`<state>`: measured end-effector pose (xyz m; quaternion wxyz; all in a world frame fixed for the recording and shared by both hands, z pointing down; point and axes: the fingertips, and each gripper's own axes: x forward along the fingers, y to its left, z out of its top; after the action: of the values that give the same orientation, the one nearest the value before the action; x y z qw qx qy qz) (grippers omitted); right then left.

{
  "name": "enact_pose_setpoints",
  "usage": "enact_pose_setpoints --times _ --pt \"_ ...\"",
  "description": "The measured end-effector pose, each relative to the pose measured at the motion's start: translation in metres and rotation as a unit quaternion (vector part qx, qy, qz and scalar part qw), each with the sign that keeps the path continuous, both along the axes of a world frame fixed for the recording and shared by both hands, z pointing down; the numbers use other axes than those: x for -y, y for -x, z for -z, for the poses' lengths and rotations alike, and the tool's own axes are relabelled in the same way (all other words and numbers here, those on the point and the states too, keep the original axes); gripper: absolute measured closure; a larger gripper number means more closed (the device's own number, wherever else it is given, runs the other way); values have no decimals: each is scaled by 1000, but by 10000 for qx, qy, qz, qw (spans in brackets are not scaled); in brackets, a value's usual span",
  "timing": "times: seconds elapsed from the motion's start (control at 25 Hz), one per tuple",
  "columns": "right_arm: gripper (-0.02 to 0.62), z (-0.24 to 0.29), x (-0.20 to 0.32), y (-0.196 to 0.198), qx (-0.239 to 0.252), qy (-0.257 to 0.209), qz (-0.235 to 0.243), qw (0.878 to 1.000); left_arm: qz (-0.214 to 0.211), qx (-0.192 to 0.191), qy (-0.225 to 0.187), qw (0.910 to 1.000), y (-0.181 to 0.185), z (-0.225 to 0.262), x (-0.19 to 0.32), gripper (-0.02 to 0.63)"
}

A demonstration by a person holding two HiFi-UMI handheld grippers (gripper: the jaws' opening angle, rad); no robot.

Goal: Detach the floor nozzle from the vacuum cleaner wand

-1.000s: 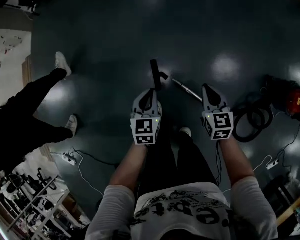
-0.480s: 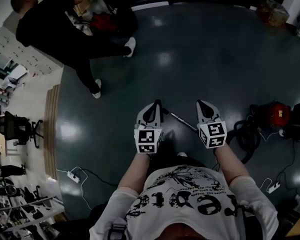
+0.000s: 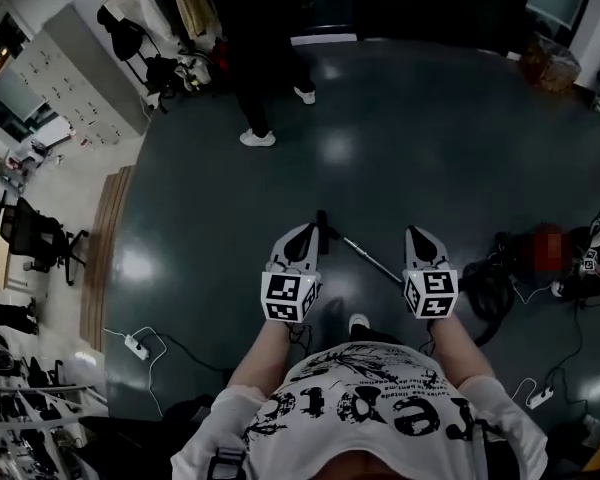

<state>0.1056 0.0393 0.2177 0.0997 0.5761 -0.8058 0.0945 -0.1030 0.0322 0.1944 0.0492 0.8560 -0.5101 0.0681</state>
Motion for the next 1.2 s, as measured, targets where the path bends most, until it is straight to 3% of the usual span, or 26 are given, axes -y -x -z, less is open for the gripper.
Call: enact_pose_setpoints --times 0.2,0.36,0.56,0.76,1.0,1.2 --pt "594 6 -69 32 -3 89 -4 10000 -5 -332 80 9994 24 2 -70 601" --pt "594 1 -128 63 -338 -56 194 9992 -39 -439 66 9990 33 -5 -125 601" --pt "594 -10 -167 67 -452 -85 194 9988 -39 -503 120 9987 32 -10 -168 601" --pt "594 -3 -186 67 -170 -75 241 9995 -25 -532 2 9986 38 6 -191 601" --pt "594 19 -209 67 -491 -502 529 9961 -114 -578 -65 9982 26 20 -207 601" --pt "594 30 -213 73 -423 -648 477 9959 -278 -624 -138 9976 22 26 -209 601"
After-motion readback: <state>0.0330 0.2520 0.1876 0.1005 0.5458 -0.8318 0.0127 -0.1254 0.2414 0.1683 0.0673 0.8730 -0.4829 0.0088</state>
